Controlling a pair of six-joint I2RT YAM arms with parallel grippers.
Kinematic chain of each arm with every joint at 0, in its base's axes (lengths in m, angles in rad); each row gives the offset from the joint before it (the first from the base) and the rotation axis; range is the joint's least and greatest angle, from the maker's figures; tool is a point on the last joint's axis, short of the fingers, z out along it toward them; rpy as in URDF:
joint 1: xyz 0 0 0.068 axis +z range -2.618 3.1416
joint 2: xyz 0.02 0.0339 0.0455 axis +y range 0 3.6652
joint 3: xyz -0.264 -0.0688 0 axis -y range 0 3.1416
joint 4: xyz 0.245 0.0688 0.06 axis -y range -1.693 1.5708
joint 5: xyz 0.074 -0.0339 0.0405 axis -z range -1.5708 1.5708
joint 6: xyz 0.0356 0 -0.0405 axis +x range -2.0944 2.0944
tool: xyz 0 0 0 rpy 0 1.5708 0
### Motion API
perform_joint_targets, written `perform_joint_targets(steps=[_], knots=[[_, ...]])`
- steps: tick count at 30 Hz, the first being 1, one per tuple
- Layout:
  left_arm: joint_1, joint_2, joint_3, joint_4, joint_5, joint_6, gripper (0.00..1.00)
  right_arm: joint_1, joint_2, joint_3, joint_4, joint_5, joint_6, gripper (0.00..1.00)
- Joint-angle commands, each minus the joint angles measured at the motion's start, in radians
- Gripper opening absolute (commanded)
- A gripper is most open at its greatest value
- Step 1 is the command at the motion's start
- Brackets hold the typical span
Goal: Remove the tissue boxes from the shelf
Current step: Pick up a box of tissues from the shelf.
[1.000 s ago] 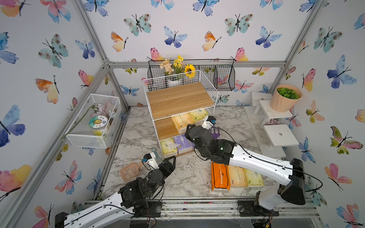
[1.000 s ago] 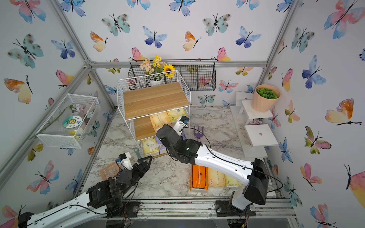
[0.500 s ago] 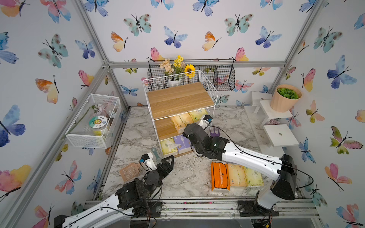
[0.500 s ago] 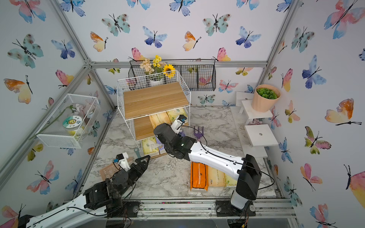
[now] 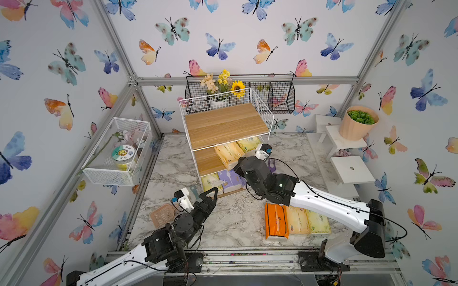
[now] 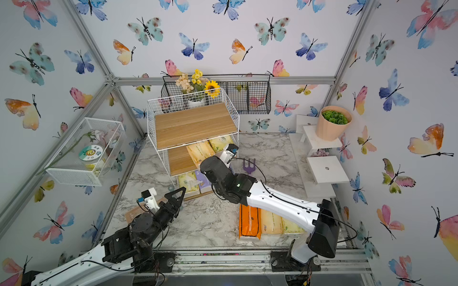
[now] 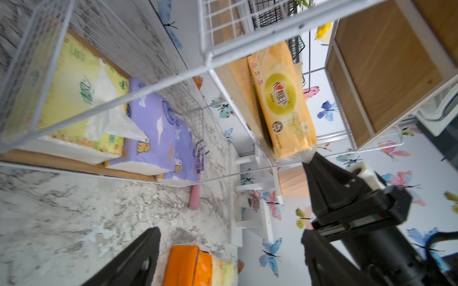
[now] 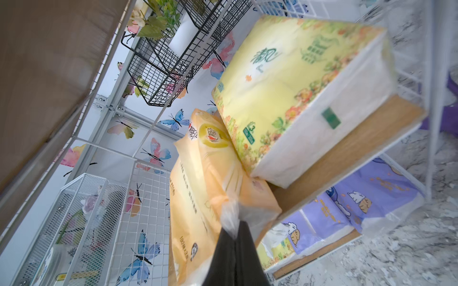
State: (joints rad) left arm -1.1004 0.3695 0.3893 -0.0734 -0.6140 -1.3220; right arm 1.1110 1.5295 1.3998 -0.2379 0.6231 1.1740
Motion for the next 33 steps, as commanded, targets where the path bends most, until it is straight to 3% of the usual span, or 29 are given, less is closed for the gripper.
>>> perform_joint_targets(steps=[1,6,12,21,27,33], knots=[[0.006,0.045,0.042,0.136,0.025,0.031,0.99,-0.005,-0.048,-0.031,0.027,-0.072,-0.068,0.01],[0.042,0.152,0.071,0.276,0.105,0.067,0.99,-0.006,-0.106,-0.077,0.029,-0.116,-0.107,0.01],[0.132,0.29,0.105,0.375,0.22,0.015,0.99,-0.005,-0.173,-0.142,0.056,-0.187,-0.128,0.01],[0.195,0.451,0.159,0.496,0.287,-0.001,0.98,-0.006,-0.27,-0.208,0.057,-0.276,-0.14,0.01],[0.199,0.486,0.183,0.514,0.278,0.02,0.7,-0.006,-0.322,-0.277,0.066,-0.299,-0.116,0.01],[0.201,0.514,0.181,0.531,0.28,0.01,0.52,-0.005,-0.345,-0.297,0.08,-0.335,-0.129,0.01]])
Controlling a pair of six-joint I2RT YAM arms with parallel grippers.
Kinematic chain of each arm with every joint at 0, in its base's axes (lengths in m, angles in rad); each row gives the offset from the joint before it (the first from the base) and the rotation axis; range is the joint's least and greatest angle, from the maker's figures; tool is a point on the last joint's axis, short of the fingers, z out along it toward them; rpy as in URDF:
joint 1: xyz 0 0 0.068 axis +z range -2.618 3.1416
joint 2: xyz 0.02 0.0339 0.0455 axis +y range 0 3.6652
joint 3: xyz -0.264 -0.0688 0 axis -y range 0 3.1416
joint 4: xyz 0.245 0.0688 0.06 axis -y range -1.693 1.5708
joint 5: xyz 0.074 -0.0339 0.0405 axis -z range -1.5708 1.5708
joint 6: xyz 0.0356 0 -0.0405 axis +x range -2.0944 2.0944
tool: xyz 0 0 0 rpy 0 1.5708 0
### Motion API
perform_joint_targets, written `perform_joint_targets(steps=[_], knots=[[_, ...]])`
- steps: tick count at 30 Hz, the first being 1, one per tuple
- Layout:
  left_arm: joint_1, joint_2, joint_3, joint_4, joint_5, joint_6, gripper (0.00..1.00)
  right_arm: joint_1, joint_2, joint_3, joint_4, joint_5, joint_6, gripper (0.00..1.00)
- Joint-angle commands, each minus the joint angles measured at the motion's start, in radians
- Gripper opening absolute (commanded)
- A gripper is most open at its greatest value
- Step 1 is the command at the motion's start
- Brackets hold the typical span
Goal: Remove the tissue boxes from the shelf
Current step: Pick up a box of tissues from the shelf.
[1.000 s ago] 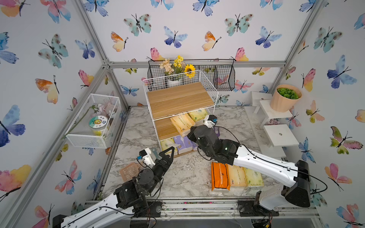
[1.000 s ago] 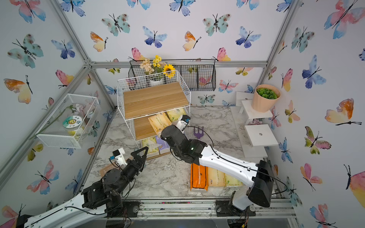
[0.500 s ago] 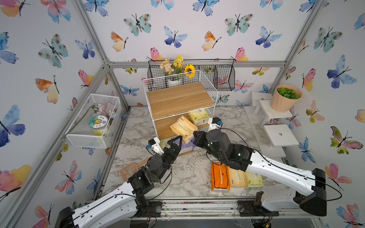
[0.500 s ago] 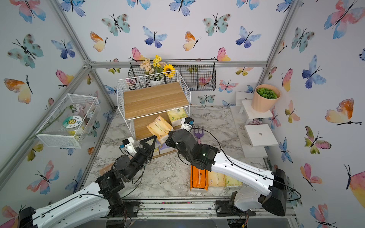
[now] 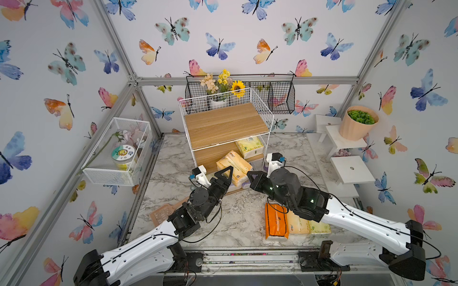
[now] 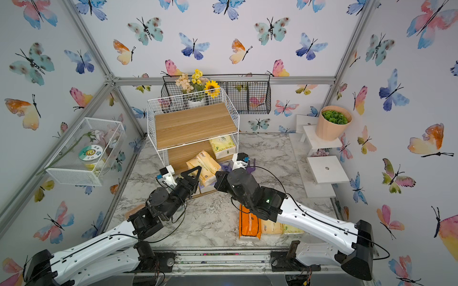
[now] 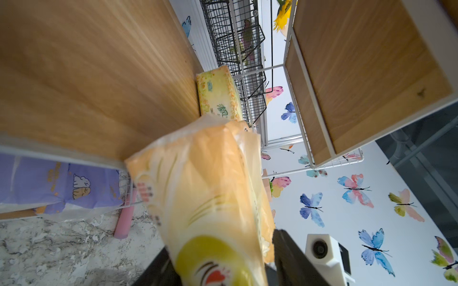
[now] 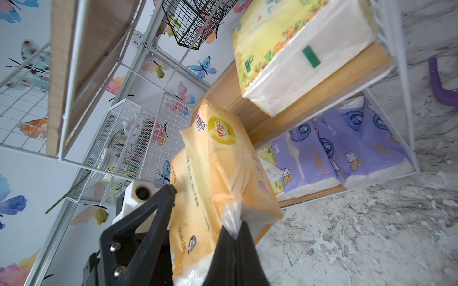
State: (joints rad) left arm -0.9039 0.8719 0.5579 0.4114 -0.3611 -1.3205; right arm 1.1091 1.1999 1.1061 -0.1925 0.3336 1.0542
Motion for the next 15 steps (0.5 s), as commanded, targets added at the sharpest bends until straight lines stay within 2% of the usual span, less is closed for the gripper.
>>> perform_joint_targets(steps=[1,4,10,15], knots=[[0.004,0.015,0.013,0.049,0.027,0.007,0.49,-0.003,-0.015,-0.003,0.032,-0.049,-0.011,0.01],[0.005,0.018,0.017,0.042,0.031,0.007,0.41,-0.003,-0.013,-0.004,0.029,-0.056,-0.018,0.02],[0.005,-0.017,0.032,-0.028,0.033,0.038,0.26,-0.003,-0.012,-0.002,0.027,-0.051,-0.073,0.36],[0.005,-0.076,0.04,-0.142,0.052,0.093,0.21,-0.004,-0.036,-0.011,0.044,-0.06,-0.22,0.51]])
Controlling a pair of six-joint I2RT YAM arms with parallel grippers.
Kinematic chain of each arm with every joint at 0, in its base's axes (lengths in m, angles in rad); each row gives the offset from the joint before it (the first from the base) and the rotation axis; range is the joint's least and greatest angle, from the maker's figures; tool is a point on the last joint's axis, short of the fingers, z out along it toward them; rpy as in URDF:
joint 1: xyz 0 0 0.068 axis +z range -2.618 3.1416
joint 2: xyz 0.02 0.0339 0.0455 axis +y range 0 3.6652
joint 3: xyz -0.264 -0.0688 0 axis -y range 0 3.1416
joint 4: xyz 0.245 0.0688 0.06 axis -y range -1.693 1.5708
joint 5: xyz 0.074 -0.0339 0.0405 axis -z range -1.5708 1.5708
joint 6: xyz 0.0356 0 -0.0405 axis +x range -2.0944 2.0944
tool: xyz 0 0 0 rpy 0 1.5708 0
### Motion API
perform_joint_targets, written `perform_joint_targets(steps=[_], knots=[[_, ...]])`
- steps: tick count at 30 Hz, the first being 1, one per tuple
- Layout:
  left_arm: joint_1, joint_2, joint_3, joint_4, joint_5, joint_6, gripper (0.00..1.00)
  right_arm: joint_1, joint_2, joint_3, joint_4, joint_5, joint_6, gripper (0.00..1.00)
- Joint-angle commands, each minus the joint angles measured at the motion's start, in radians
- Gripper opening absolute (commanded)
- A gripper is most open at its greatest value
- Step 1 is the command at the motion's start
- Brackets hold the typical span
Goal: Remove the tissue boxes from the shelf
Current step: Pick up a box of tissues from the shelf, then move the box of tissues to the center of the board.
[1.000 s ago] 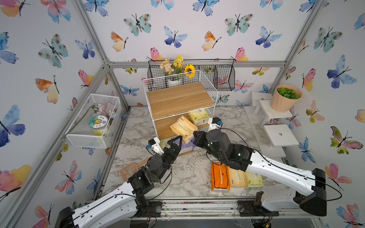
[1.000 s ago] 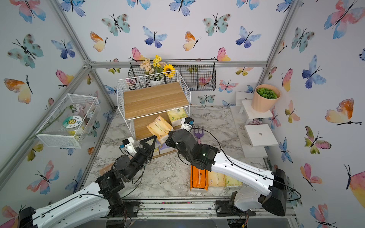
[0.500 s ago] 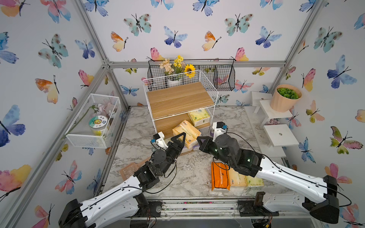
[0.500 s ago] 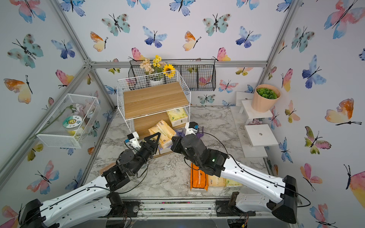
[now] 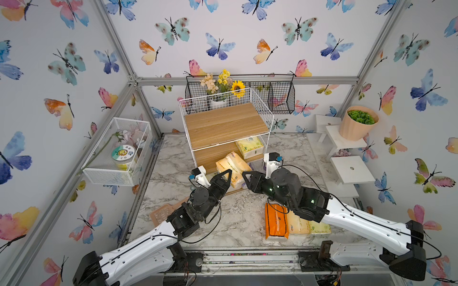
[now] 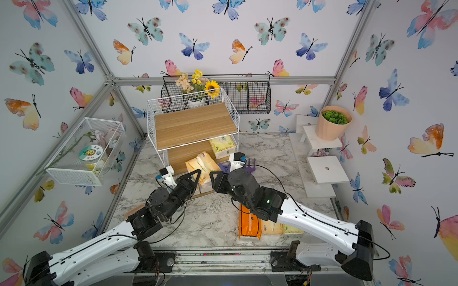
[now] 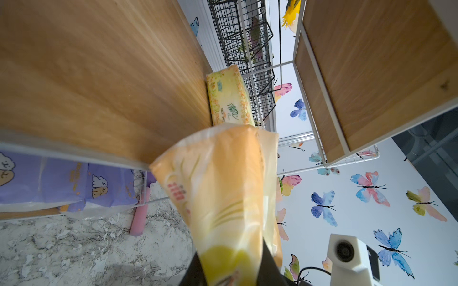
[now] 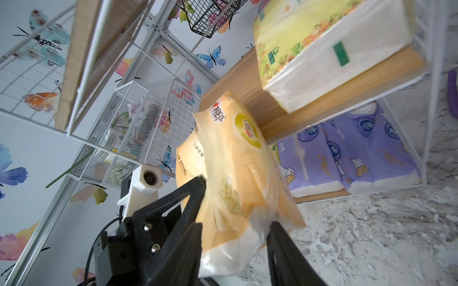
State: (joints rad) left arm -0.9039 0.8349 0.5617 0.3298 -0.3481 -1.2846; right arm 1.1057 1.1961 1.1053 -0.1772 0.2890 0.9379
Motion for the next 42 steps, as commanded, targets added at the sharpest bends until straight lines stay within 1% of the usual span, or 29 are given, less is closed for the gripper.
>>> perform_joint_targets(steps=[1,4,6,11,17,19,22,24,26,29,34,37,42], knots=[[0.005,-0.051,0.032,-0.077,0.048,0.065,0.21,0.0,-0.043,-0.019,0.036,-0.022,-0.141,0.53],[0.004,-0.089,0.011,-0.119,0.083,0.093,0.19,0.0,-0.08,-0.048,0.047,-0.027,-0.22,0.56],[0.005,-0.118,-0.005,-0.148,0.118,0.122,0.18,-0.001,-0.107,-0.062,0.042,-0.019,-0.258,0.56],[0.003,-0.195,-0.012,-0.291,0.225,0.227,0.17,0.0,-0.155,-0.078,0.008,0.021,-0.303,0.56],[-0.007,-0.321,-0.058,-0.432,0.318,0.248,0.16,0.0,-0.187,-0.093,0.008,0.051,-0.322,0.56],[-0.018,-0.335,-0.082,-0.474,0.348,0.248,0.17,0.0,-0.191,-0.098,0.011,0.058,-0.323,0.56],[-0.045,-0.335,-0.136,-0.489,0.393,0.255,0.17,0.0,-0.189,-0.101,0.017,0.056,-0.323,0.56],[-0.07,-0.324,-0.171,-0.486,0.39,0.261,0.16,0.0,-0.182,-0.101,0.02,0.051,-0.324,0.56],[-0.097,-0.3,-0.194,-0.467,0.378,0.266,0.13,0.0,-0.172,-0.099,0.022,0.045,-0.323,0.56],[-0.119,-0.242,-0.245,-0.357,0.4,0.262,0.13,0.0,-0.161,-0.094,0.017,0.039,-0.316,0.56],[-0.122,-0.071,-0.319,-0.107,0.526,0.26,0.13,0.0,-0.158,-0.091,-0.001,0.035,-0.309,0.55],[-0.127,0.048,-0.327,-0.001,0.573,0.269,0.14,0.0,-0.162,-0.096,0.0,0.034,-0.304,0.55],[-0.142,0.208,-0.312,0.127,0.599,0.289,0.15,0.0,-0.171,-0.104,0.004,0.033,-0.297,0.55]])
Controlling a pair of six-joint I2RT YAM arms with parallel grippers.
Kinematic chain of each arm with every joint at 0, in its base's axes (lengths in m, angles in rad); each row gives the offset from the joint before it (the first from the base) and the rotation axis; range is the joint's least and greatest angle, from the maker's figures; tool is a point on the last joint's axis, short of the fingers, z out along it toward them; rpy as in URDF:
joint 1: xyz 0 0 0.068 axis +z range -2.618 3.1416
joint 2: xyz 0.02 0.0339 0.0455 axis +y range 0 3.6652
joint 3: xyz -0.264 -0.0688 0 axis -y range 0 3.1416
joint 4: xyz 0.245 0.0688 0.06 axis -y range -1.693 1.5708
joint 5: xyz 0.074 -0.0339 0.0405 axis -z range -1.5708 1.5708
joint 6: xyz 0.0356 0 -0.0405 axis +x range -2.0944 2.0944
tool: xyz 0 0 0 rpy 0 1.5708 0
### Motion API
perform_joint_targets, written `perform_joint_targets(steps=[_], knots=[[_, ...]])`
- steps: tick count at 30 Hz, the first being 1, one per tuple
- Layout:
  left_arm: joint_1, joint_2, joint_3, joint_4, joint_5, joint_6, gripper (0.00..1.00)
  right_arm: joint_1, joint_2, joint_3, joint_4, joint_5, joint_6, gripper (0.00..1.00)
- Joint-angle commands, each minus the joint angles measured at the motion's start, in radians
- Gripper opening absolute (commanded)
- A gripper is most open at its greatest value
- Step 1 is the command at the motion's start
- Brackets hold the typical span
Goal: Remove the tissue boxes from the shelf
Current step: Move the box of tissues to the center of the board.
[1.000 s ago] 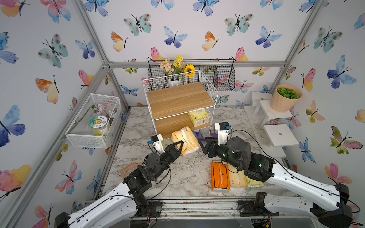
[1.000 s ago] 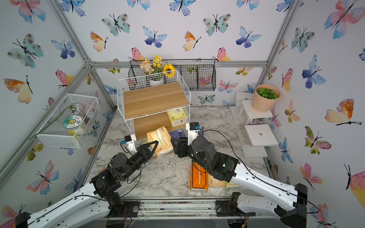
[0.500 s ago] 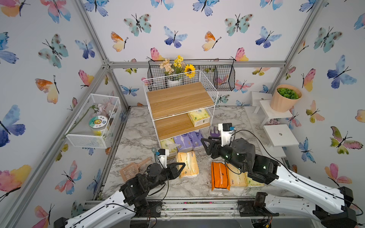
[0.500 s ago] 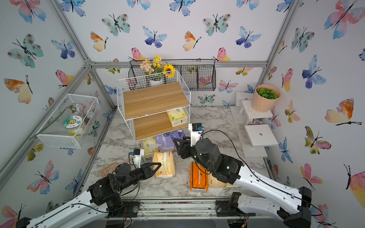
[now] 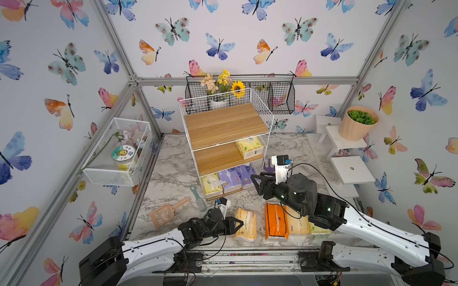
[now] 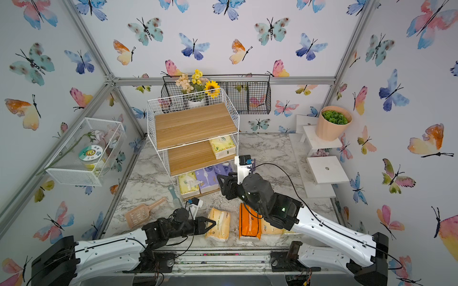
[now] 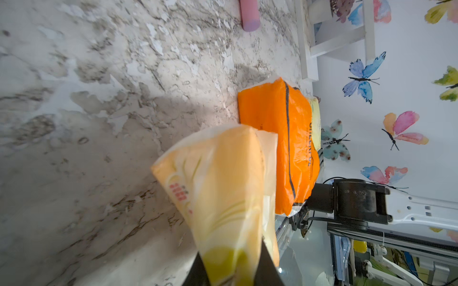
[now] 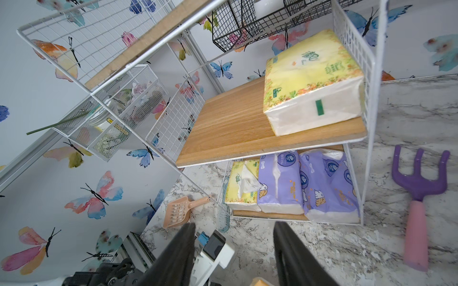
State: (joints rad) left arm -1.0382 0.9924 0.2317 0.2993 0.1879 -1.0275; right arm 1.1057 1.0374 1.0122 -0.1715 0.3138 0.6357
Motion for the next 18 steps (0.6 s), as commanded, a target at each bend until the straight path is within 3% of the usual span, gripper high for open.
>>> perform_joint_targets(steps=[1,6,11,18], knots=[[-0.011,0.081,0.024,0.183,0.065,0.035,0.16,0.0,-0.015,-0.011,-0.005,0.007,0.005,0.55],[-0.014,0.21,0.059,0.274,0.05,0.024,0.17,0.0,-0.012,-0.008,-0.017,0.001,0.006,0.55],[-0.046,0.263,0.049,0.337,-0.091,-0.061,0.17,0.0,-0.022,-0.015,-0.026,0.016,0.015,0.55],[-0.107,0.409,0.087,0.434,-0.145,-0.116,0.18,0.0,-0.025,-0.018,-0.025,0.022,0.018,0.55]])
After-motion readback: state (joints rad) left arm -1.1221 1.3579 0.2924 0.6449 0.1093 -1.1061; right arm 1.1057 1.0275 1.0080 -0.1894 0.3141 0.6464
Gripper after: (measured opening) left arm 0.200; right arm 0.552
